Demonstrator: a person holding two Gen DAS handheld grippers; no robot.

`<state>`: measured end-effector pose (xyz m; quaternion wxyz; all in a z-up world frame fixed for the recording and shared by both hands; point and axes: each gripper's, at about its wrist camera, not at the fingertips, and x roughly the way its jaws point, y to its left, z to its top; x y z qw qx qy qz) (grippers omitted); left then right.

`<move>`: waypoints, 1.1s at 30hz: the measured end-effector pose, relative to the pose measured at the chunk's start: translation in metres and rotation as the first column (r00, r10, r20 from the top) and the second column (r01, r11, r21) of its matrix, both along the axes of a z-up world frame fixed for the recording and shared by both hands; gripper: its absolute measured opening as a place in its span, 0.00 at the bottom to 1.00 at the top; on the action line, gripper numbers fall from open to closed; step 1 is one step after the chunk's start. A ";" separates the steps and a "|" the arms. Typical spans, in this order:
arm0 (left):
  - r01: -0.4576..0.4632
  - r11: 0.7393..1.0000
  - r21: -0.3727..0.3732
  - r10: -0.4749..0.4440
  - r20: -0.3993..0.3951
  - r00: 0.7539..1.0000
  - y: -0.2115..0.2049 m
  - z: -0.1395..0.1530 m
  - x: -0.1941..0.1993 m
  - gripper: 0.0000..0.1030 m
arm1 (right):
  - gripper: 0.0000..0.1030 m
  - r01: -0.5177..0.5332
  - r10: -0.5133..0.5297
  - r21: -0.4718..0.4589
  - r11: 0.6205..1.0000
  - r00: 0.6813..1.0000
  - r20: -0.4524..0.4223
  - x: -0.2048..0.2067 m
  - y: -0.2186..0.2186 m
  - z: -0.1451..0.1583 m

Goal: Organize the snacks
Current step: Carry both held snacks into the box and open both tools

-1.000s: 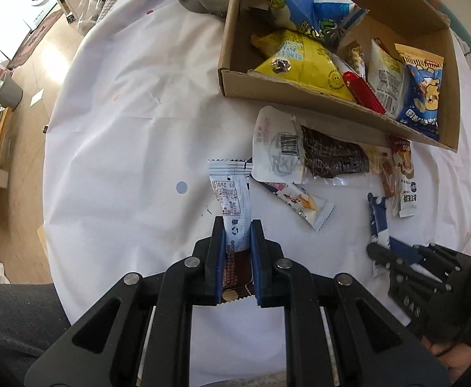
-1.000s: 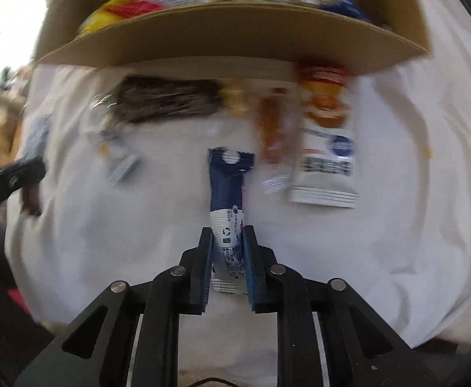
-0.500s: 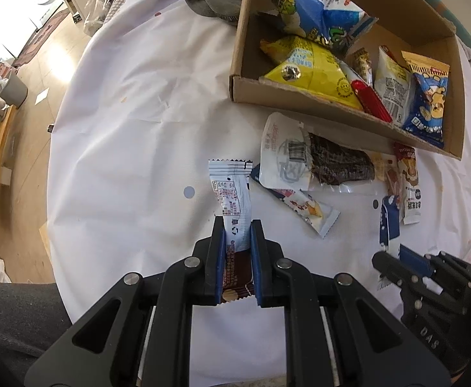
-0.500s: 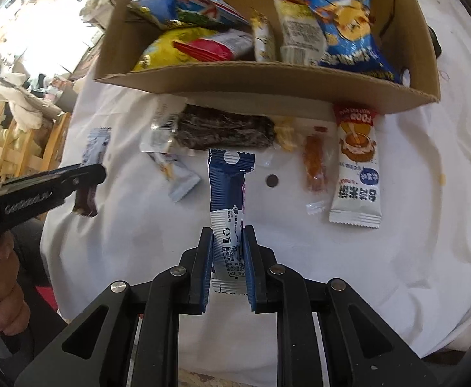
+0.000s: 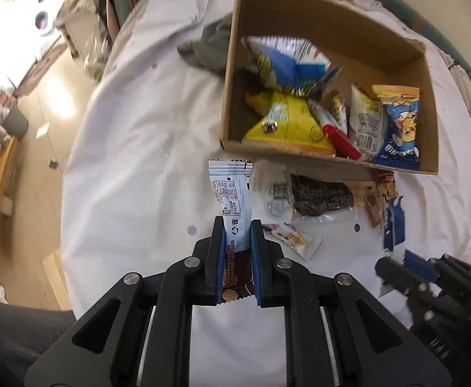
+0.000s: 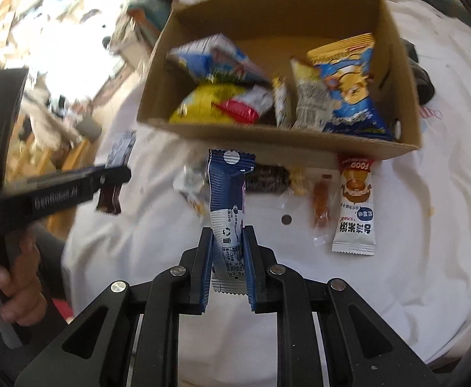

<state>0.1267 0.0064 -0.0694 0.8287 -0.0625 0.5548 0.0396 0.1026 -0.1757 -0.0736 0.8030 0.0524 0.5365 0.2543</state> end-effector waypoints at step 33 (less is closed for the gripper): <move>0.108 0.994 0.031 -0.111 0.126 0.986 -0.036 0.035 0.110 0.11 | 0.19 0.204 -0.215 0.108 0.973 0.971 0.100 0.114 -0.055 0.042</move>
